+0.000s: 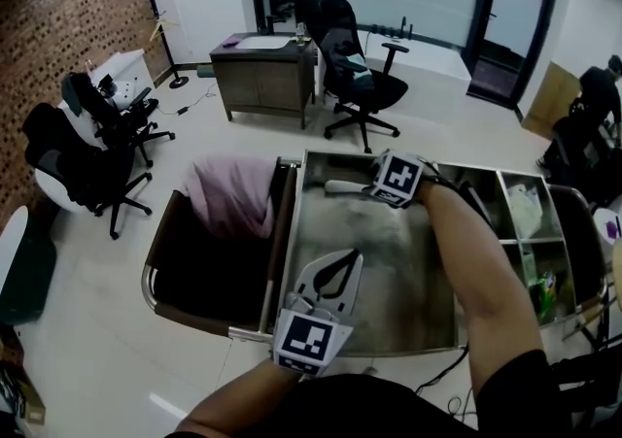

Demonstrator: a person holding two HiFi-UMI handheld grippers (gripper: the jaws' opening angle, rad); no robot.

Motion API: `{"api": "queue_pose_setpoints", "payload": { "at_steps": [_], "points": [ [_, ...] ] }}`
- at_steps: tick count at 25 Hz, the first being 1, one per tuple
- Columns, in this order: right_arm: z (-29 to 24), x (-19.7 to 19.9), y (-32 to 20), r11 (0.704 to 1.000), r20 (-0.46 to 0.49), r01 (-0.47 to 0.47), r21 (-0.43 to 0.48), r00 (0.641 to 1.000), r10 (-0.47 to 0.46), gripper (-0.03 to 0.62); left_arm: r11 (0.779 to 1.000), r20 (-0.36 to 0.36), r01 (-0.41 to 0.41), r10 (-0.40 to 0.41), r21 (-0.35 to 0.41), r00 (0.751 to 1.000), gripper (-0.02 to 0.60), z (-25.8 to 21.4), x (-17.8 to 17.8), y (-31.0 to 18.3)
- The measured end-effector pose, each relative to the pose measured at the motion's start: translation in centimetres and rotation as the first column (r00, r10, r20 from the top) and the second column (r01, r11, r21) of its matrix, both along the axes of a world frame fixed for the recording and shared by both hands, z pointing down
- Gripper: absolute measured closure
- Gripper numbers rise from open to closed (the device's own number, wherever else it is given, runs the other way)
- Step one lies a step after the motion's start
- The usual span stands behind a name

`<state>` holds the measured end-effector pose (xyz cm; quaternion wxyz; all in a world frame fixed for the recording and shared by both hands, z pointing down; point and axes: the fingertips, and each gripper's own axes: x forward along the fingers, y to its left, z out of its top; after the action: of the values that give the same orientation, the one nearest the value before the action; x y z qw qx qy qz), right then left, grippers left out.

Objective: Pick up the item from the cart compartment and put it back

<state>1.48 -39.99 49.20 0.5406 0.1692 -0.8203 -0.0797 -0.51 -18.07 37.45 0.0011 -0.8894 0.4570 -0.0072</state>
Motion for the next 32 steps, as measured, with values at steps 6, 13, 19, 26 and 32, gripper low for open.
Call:
{"api": "queue_pose_setpoints", "payload": {
  "at_steps": [6,13,19,26,32],
  "points": [
    [2.1,-0.4,-0.8,0.996,-0.030,-0.001,-0.093,1.000,-0.002,0.393,1.000,-0.001,0.006,-0.006,-0.016,1.000,0.581,0.2,0.0,-0.1],
    [4.2,-0.1,-1.0,0.986,-0.088,0.007,-0.167,0.996,-0.022,0.395,1.000,0.001,0.014,-0.014,-0.019,1.000,0.581,0.2,-0.2,-0.2],
    [4.7,-0.2,-0.7,0.955,-0.008,-0.040,-0.295,0.999,0.040,0.464,0.999,0.002,0.022,-0.022,-0.031,1.000,0.581,0.3,-0.3,-0.3],
    [4.5,-0.3,-0.1,0.970,-0.032,-0.033,-0.240,0.999,0.026,0.500,0.999,0.008,0.015,-0.015,-0.033,1.000,0.581,0.4,-0.1,-0.3],
    [3.0,0.1,0.5,0.978,0.010,-0.094,-0.184,0.995,0.098,0.502,1.000,0.007,0.011,-0.011,-0.015,1.000,0.581,0.5,-0.1,-0.4]
  ]
}}
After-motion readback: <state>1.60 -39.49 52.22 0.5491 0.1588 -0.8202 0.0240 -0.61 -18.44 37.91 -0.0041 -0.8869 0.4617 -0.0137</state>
